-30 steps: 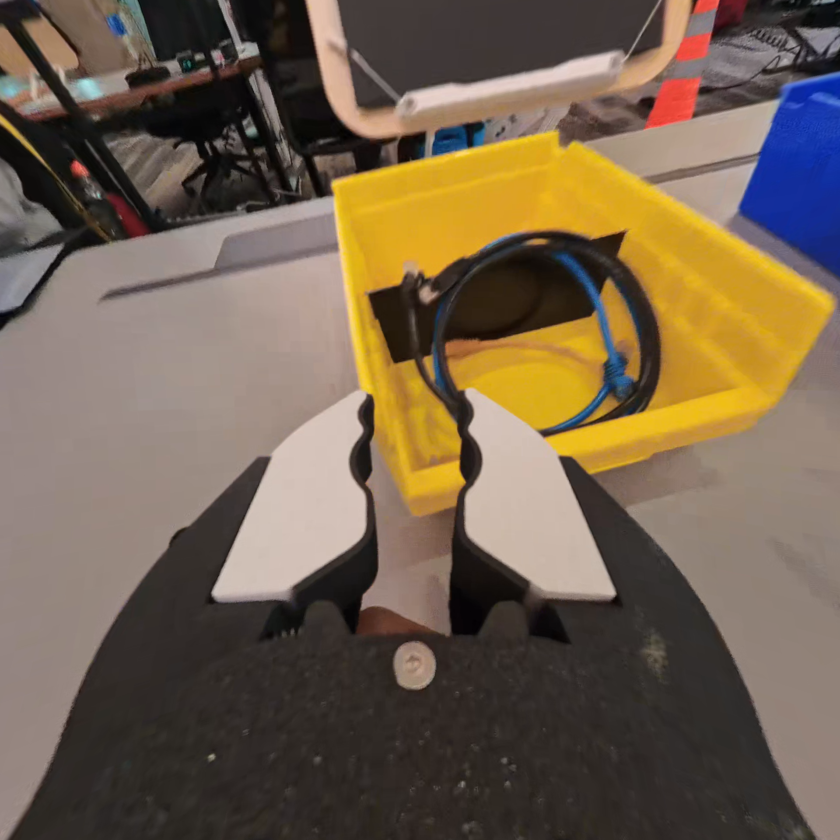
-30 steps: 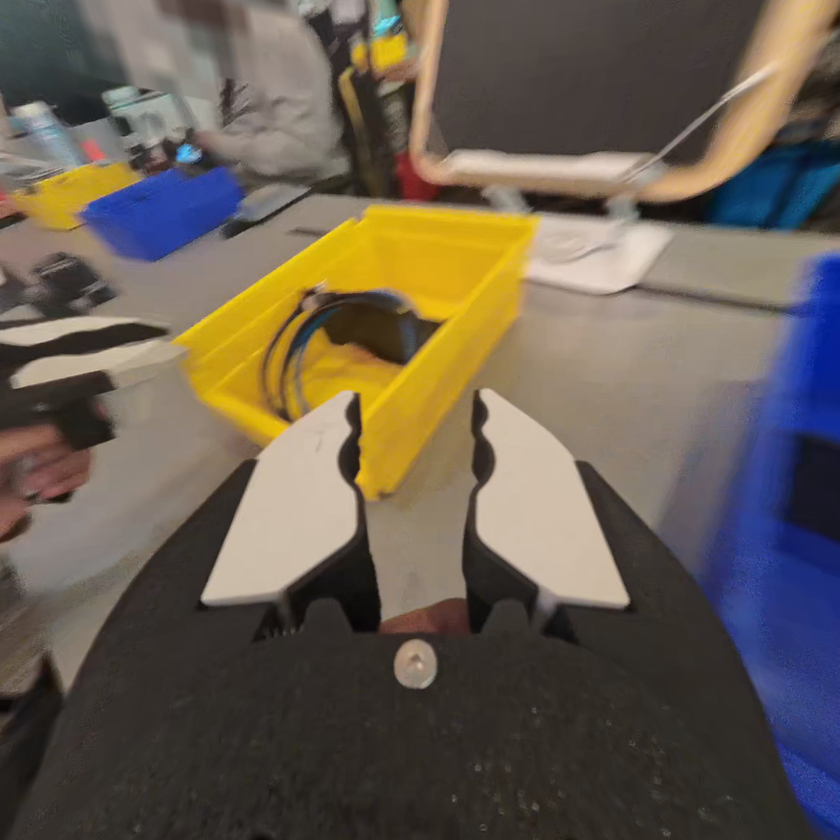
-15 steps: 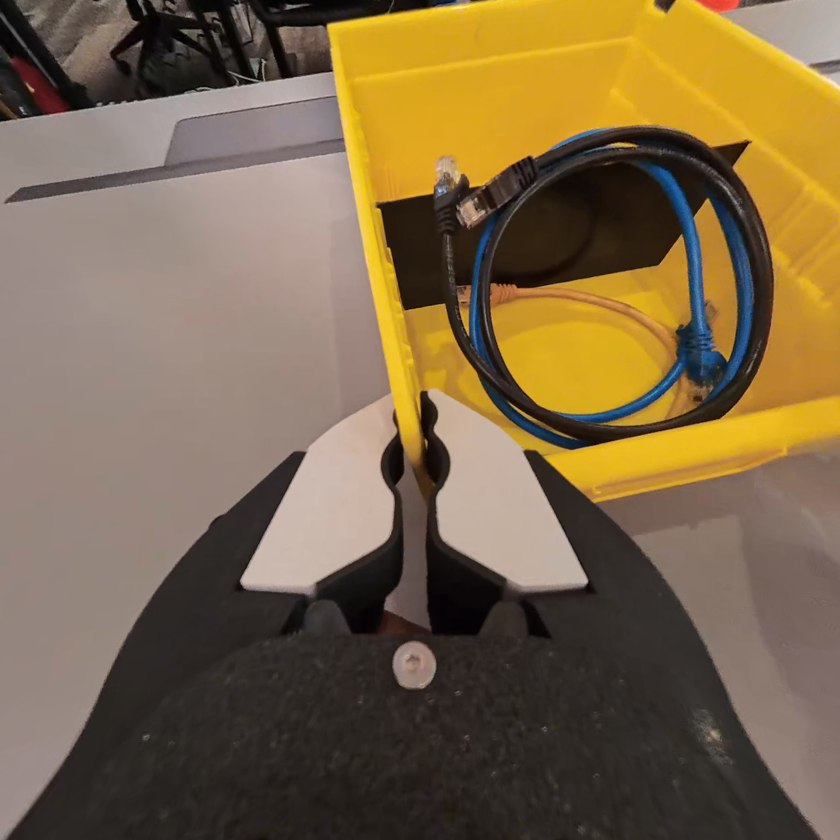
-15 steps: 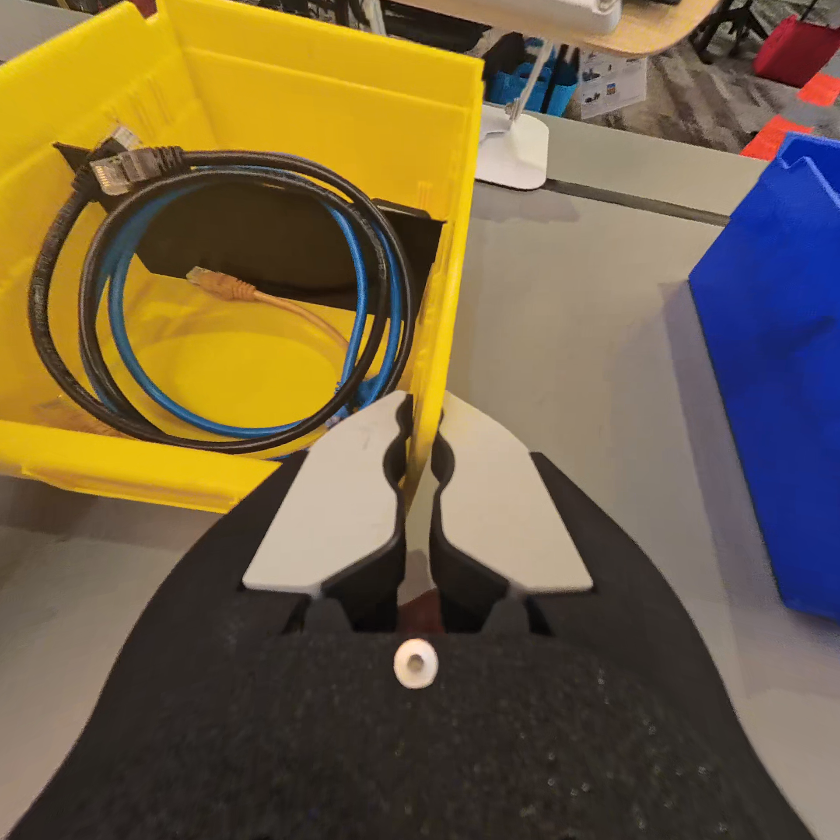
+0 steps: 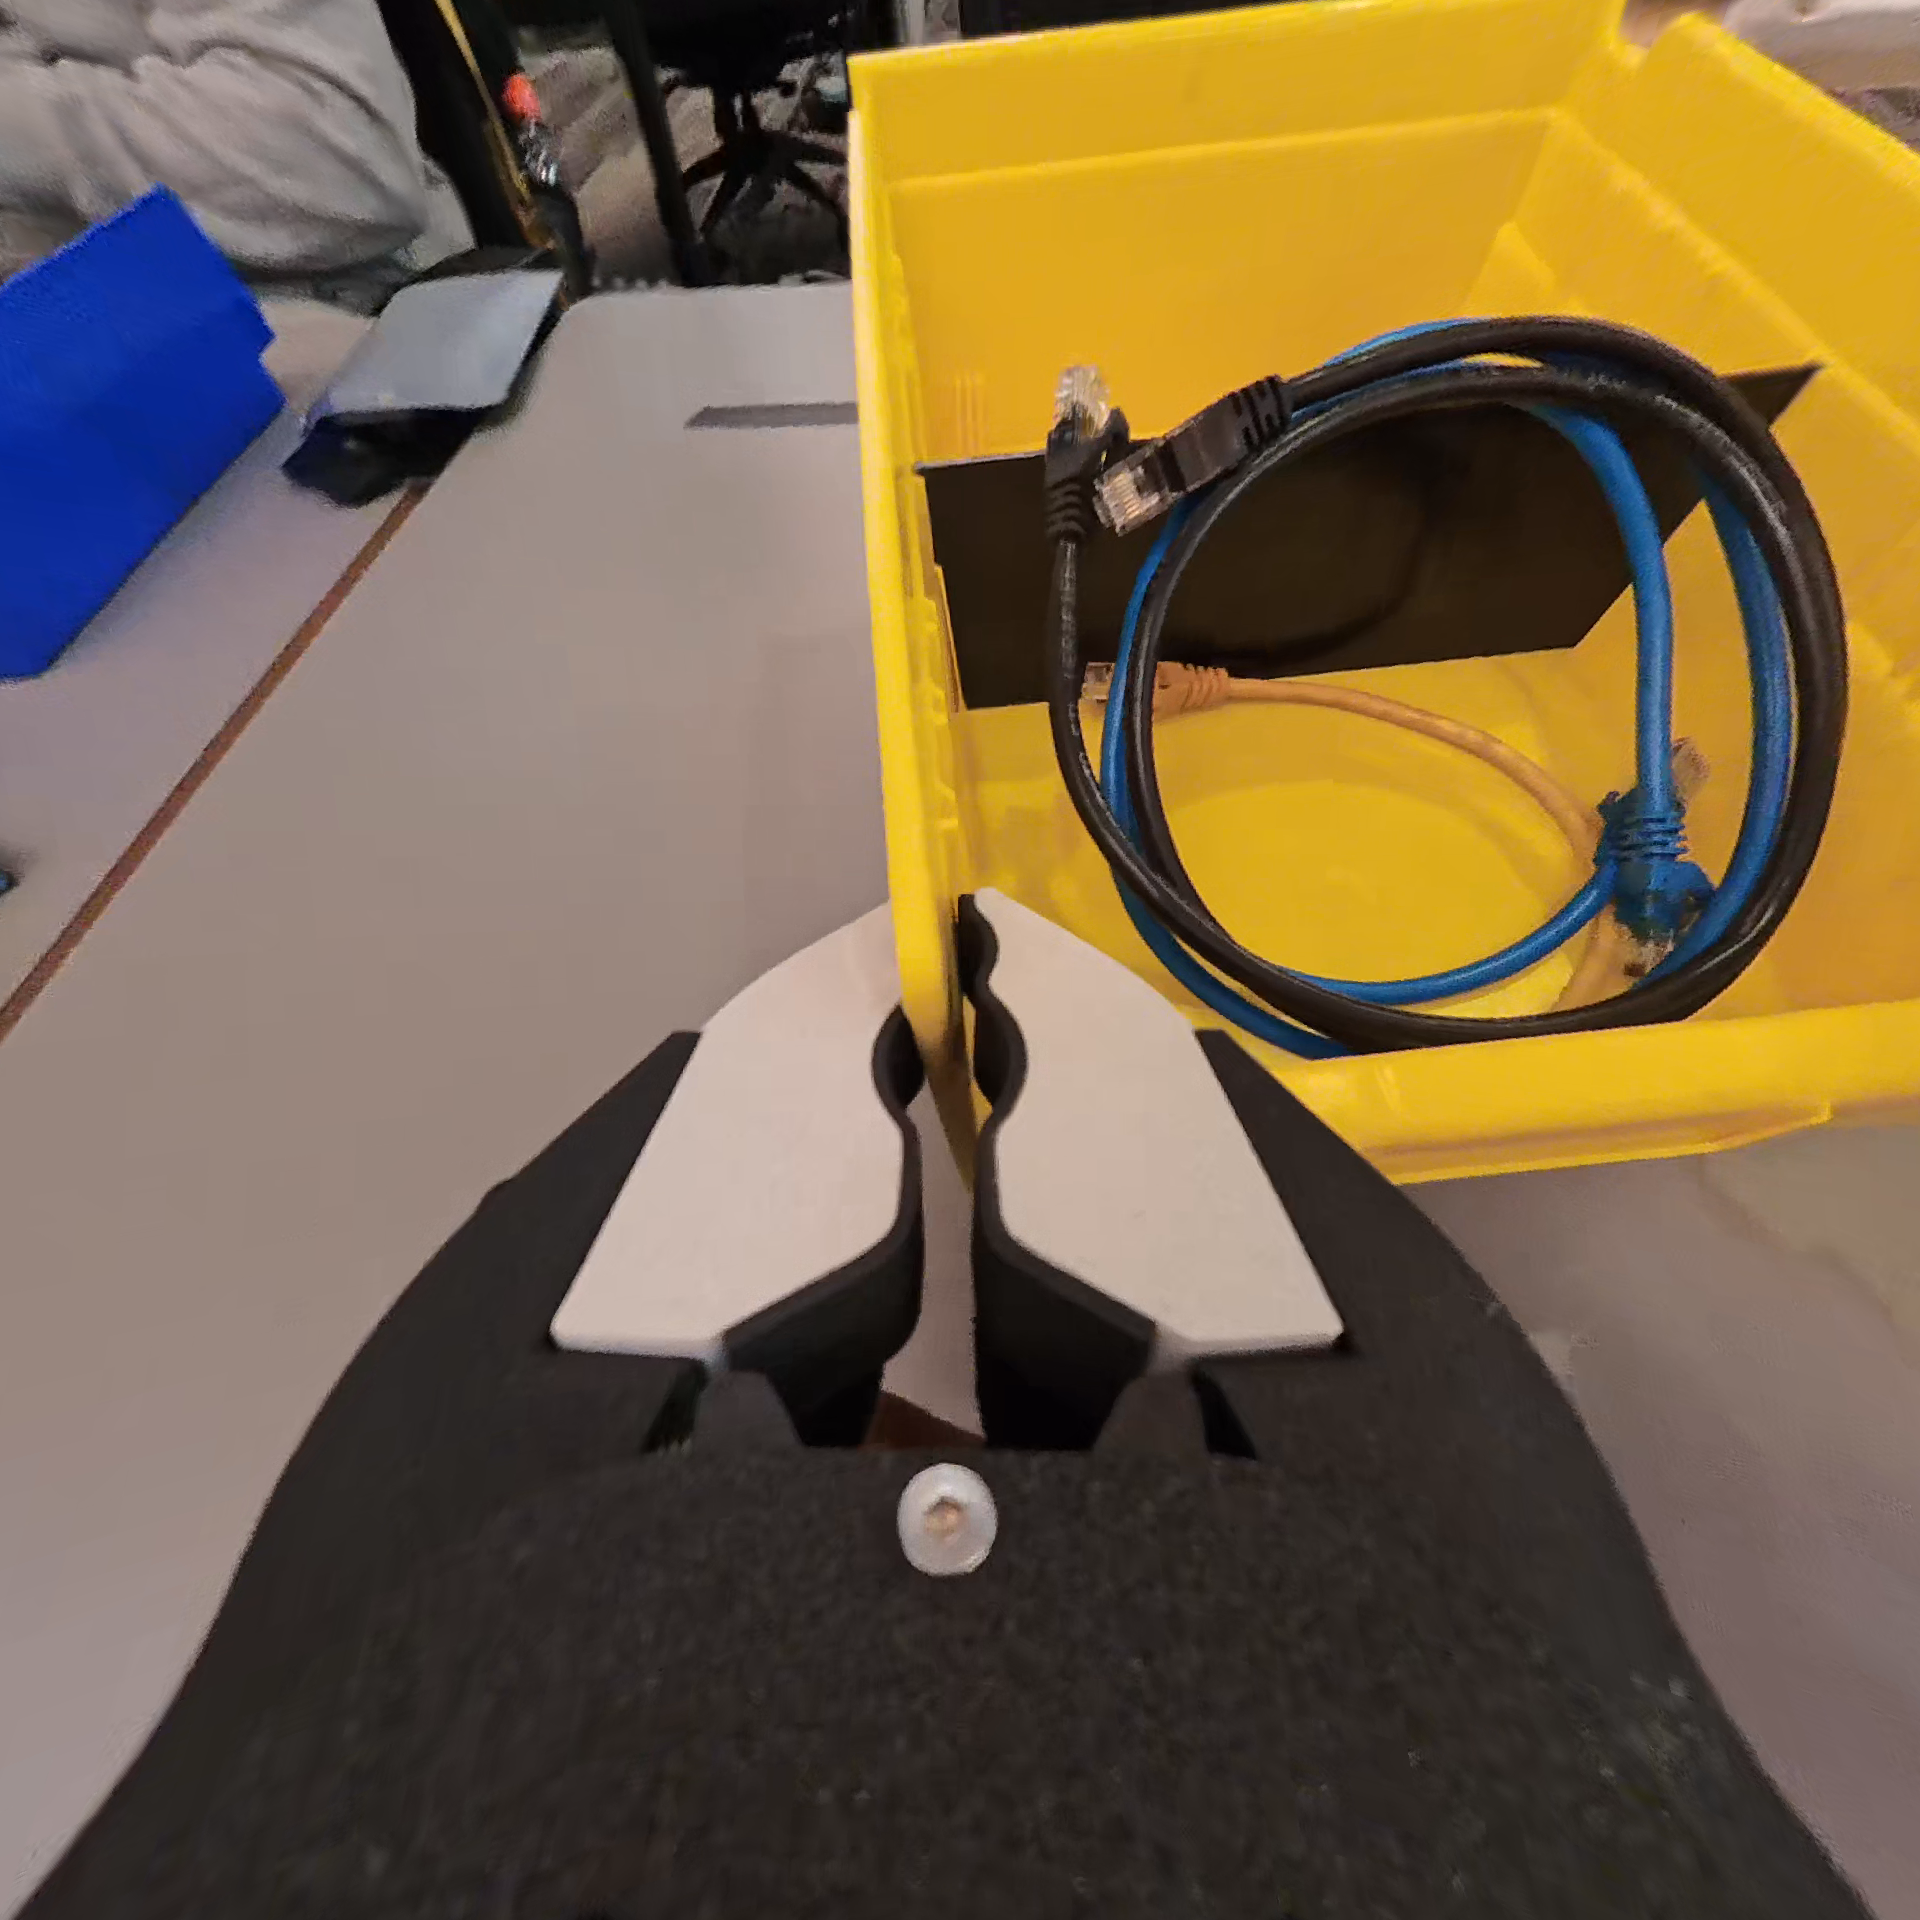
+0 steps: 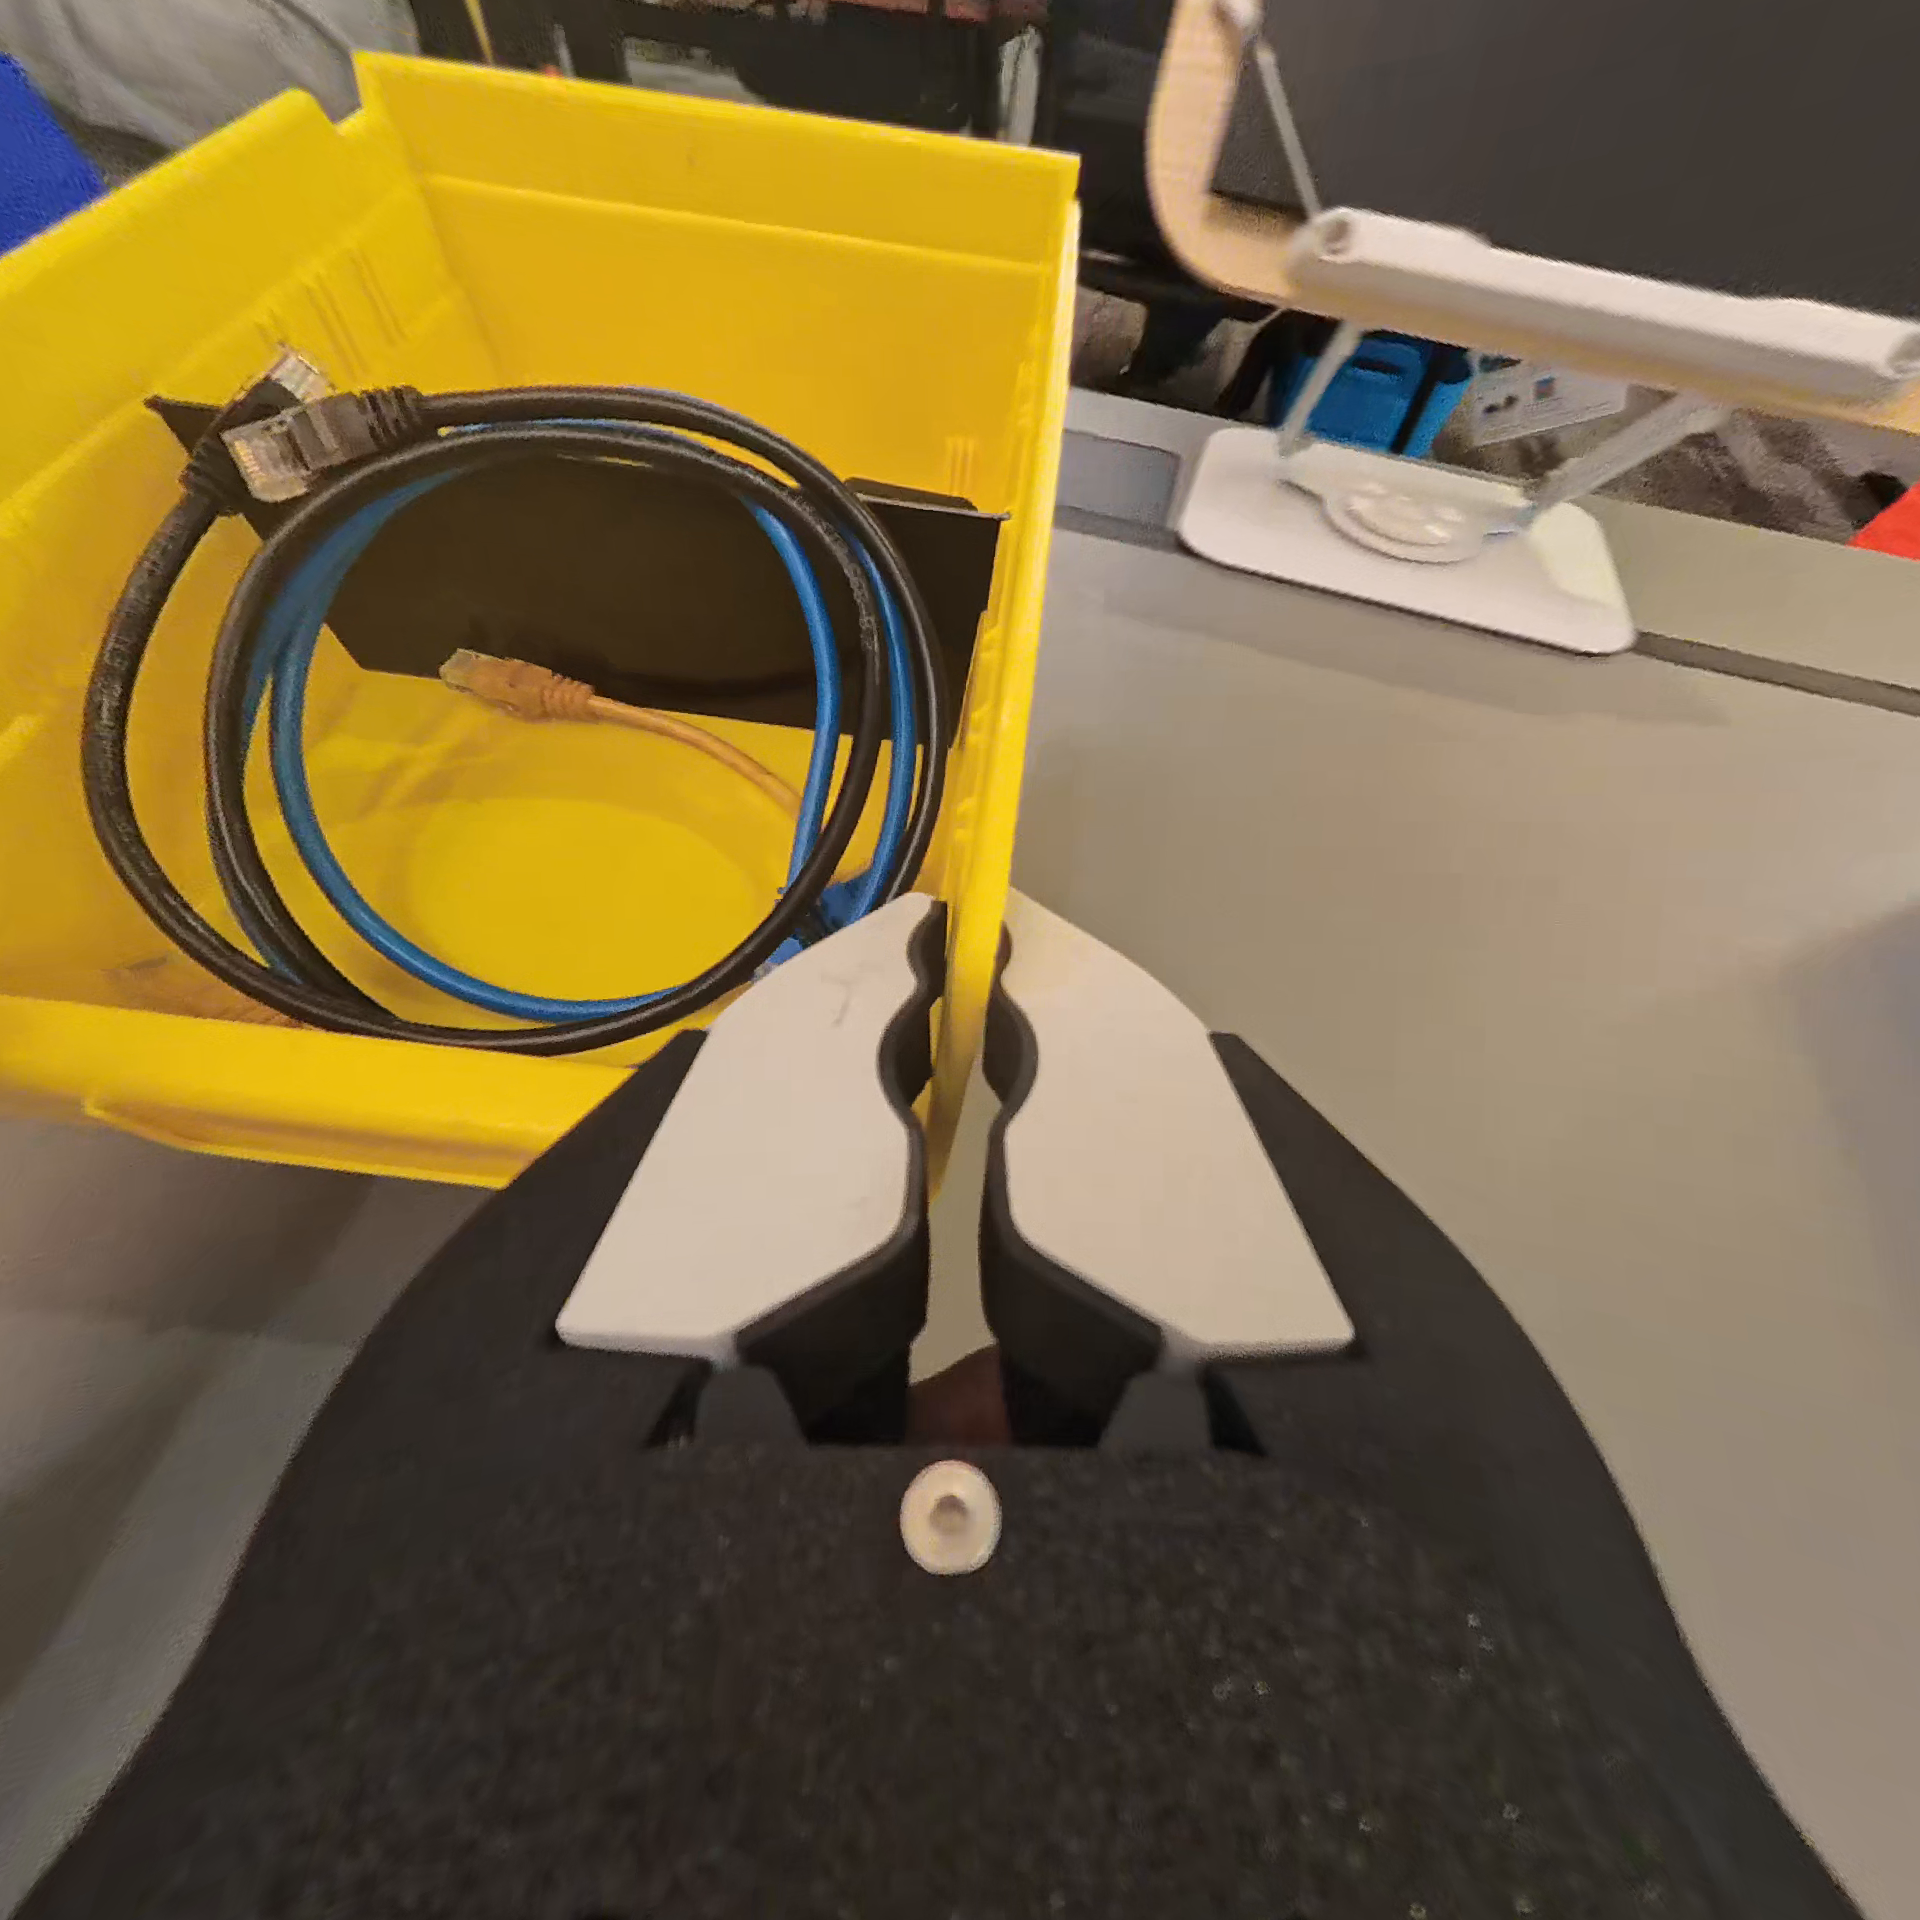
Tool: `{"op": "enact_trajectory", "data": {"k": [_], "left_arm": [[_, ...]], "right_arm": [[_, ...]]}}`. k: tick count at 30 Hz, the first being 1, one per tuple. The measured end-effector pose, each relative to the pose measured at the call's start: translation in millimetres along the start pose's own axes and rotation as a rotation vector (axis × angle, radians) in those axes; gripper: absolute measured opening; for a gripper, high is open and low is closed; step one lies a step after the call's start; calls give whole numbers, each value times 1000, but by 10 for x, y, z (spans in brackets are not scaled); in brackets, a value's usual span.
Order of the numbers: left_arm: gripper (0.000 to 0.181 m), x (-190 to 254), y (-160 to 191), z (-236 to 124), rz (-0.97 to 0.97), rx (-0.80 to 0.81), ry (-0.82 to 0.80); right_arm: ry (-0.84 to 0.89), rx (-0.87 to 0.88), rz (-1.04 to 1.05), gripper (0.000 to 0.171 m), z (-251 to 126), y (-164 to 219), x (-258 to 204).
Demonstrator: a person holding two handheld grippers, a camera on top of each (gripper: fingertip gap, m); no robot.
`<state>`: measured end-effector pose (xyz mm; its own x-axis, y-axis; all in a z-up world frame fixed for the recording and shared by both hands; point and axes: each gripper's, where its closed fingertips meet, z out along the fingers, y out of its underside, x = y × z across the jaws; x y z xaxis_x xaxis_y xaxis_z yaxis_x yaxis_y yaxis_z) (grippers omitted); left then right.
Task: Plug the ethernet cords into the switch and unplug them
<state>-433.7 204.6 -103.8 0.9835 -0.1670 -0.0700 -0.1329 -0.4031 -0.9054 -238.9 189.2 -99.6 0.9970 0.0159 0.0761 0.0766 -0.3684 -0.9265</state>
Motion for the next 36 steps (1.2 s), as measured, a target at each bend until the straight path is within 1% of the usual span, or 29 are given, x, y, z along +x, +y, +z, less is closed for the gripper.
{"op": "enact_trajectory", "data": {"k": [3,5,7,10,11,12,13,14,15,16,17,19,21,22,23,25,27,29,30,33,34,36], "left_arm": [[2,-292,174,17,-43,-60,1],[2,-440,322,58,-68,-112,11],[2,-550,325,64,-115,-89,1],[4,-610,332,43,-127,-100,-21],[11,-611,345,24,-132,-104,-18],[24,-628,367,-2,-145,-116,-21],[32,-666,396,-42,-162,-134,-36],[35,-715,419,-96,-176,-144,-49],[40,-765,422,-162,-190,-137,-56],[50,-811,412,-233,-208,-118,-60],[57,-855,385,-304,-235,-94,-64],[62,-914,287,-440,-310,-39,-76],[59,-869,148,-567,-368,22,-68],[59,-781,77,-622,-375,51,-45],[57,-666,21,-669,-374,70,-25],[48,-351,-21,-732,-357,80,9],[48,76,60,-761,-323,48,53],[48,572,155,-804,-288,28,126],[46,818,185,-829,-282,35,167],[45,1513,303,-857,-249,-8,305],[46,1679,320,-856,-203,-13,332],[46,1872,367,-823,-107,-8,339]], "right_arm": [[-33,-44,5,4,65,67,-323],[-69,-106,14,5,124,216,-500],[-93,-63,-8,6,140,235,-609],[-145,-54,-69,10,90,251,-685],[-206,-68,-61,11,39,260,-714],[-283,-98,-58,14,-39,291,-736],[-378,-147,-68,24,-144,360,-756],[-475,-213,-91,37,-275,465,-749],[-560,-286,-127,47,-416,601,-685],[-622,-344,-177,51,-546,737,-556],[-649,-380,-216,49,-641,846,-364],[-581,-374,-223,41,-739,986,179],[-465,-219,-184,34,-812,932,792],[-415,-169,-161,29,-871,923,1076],[-393,-163,-132,29,-950,963,1314],[-371,-175,-8,30,-1100,1084,1721],[-318,-183,134,32,-1211,1250,2128],[-246,-149,250,24,-1284,1305,2494],[-203,-141,278,23,-1299,1303,2654],[-84,-102,295,23,-1295,1283,3012],[-69,-91,295,24,-1292,1279,3061],[-81,-77,299,26,-1279,1251,3057]]}}
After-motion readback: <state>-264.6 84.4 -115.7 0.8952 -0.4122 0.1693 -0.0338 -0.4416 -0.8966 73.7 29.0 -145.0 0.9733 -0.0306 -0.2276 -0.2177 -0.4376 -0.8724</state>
